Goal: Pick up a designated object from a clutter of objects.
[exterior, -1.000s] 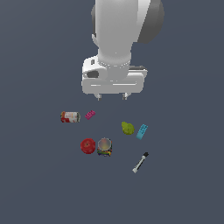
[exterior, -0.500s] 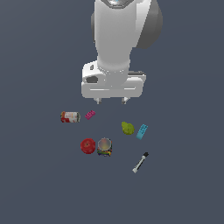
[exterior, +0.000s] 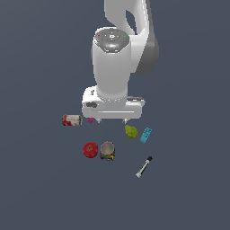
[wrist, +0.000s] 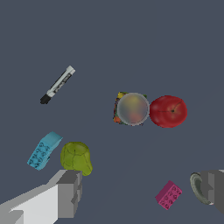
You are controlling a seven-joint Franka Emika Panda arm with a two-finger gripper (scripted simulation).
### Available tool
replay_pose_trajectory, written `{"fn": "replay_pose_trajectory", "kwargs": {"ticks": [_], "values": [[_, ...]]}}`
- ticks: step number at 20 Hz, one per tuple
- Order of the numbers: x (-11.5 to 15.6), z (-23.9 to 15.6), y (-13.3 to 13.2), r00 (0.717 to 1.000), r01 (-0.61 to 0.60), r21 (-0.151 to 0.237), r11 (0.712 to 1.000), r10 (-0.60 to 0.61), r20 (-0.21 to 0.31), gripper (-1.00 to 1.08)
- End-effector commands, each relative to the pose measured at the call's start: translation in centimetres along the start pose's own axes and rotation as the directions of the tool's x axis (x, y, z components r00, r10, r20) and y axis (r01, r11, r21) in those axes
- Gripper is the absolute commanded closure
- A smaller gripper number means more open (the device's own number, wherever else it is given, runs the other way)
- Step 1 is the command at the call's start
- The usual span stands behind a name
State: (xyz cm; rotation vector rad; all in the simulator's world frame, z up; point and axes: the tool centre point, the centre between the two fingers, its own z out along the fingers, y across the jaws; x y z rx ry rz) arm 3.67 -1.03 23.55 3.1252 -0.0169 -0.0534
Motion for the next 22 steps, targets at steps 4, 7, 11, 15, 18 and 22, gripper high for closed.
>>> {"fn": "replay_pose_trajectory", "kwargs": {"ticks": [4, 7, 11, 15, 18, 22], "values": [[2.5, 5.0, 0.8, 0.998, -0.059, 0.010, 0.998, 0.059, -0.013, -0.92], [3.5, 7.4, 1.3, 0.996, -0.086, 0.014, 0.996, 0.087, -0.019, -0.92], [4.4, 9.9, 1.7, 0.993, -0.115, 0.017, 0.993, 0.115, -0.025, -0.92], [4.9, 11.6, 2.0, 0.990, -0.134, 0.020, 0.991, 0.134, -0.029, -0.92], [5.1, 12.4, 2.2, 0.989, -0.142, 0.021, 0.990, 0.143, -0.031, -0.92], [5.1, 12.5, 2.2, 0.989, -0.143, 0.020, 0.990, 0.144, -0.030, -0.92]]}}
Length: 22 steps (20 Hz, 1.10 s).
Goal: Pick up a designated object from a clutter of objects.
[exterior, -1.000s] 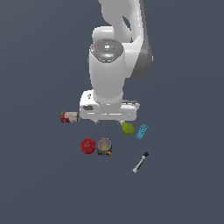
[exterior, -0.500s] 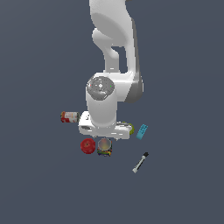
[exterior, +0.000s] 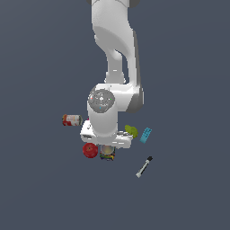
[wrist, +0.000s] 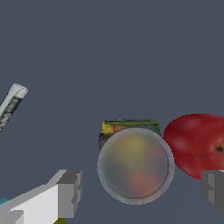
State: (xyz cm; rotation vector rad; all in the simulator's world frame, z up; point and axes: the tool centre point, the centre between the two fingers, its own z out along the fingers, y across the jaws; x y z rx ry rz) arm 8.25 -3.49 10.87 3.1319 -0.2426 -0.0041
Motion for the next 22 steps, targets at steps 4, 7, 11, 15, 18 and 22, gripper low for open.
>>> {"fn": "replay_pose_trajectory", "kwargs": {"ticks": [4, 7, 11, 15, 18, 22], "values": [[0.0, 0.6, 0.0, 1.000, 0.000, 0.000, 1.000, 0.000, -0.001, -0.92], [0.0, 1.9, 0.0, 1.000, -0.001, 0.000, 1.000, 0.001, -0.001, -0.92], [0.0, 4.0, 0.0, 1.000, -0.001, 0.000, 1.000, 0.001, -0.002, -0.92], [0.0, 5.0, 0.0, 1.000, -0.001, 0.000, 1.000, 0.001, -0.002, -0.92], [0.1, 5.1, 0.0, 1.000, -0.001, 0.000, 1.000, 0.001, -0.002, 1.08], [0.1, 5.1, 0.0, 1.000, -0.001, 0.000, 1.000, 0.001, -0.002, 1.08]]}}
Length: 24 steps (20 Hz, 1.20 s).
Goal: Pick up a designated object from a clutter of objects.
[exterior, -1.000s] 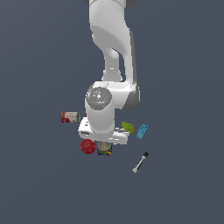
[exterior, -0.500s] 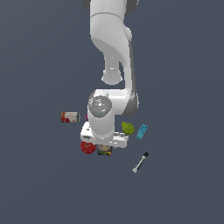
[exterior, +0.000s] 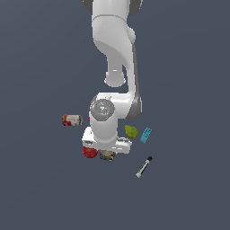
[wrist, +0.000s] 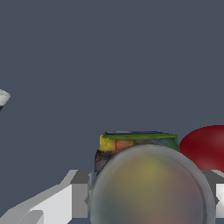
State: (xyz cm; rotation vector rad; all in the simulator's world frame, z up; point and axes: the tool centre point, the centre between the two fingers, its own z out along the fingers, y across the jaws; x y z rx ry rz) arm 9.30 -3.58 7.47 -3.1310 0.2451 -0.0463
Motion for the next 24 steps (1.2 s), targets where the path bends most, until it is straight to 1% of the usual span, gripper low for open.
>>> {"fn": "replay_pose_trajectory", "kwargs": {"ticks": [1, 5, 6, 11, 17, 24], "values": [[-1.0, 1.7, 0.1, 1.000, 0.000, -0.003, 1.000, 0.000, 0.030, 1.08], [-1.0, 1.7, 0.1, 1.000, 0.000, -0.003, 1.000, 0.000, 0.030, 1.08], [0.0, 0.0, 0.0, 1.000, 0.000, 0.000, 1.000, 0.000, 0.000, 1.08], [-0.3, -0.5, 0.1, 1.000, 0.000, 0.000, 1.000, 0.000, 0.000, 1.08], [-1.4, -2.2, 0.3, 1.000, 0.000, 0.000, 1.000, 0.000, 0.002, 1.08], [-3.8, -6.0, 0.8, 1.000, 0.000, 0.000, 1.000, 0.000, 0.005, 1.08]]}}
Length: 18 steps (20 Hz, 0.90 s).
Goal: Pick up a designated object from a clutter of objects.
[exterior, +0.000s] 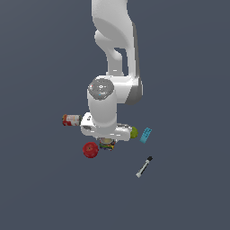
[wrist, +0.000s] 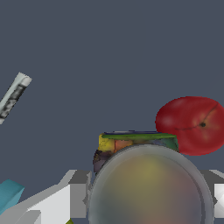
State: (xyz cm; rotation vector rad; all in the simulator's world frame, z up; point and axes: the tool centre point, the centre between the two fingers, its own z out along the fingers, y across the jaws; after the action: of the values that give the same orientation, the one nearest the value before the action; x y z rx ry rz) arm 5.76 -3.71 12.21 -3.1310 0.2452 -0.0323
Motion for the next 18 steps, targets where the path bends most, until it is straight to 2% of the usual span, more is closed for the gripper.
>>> {"fn": "replay_pose_trajectory", "kwargs": {"ticks": [1, 18], "values": [[-0.9, -1.8, 0.2, 1.000, 0.000, 0.000, 1.000, 0.000, -0.003, 1.08], [-8.9, -14.8, 1.9, 1.000, 0.000, -0.001, 1.000, 0.000, 0.009, 1.08]]}}
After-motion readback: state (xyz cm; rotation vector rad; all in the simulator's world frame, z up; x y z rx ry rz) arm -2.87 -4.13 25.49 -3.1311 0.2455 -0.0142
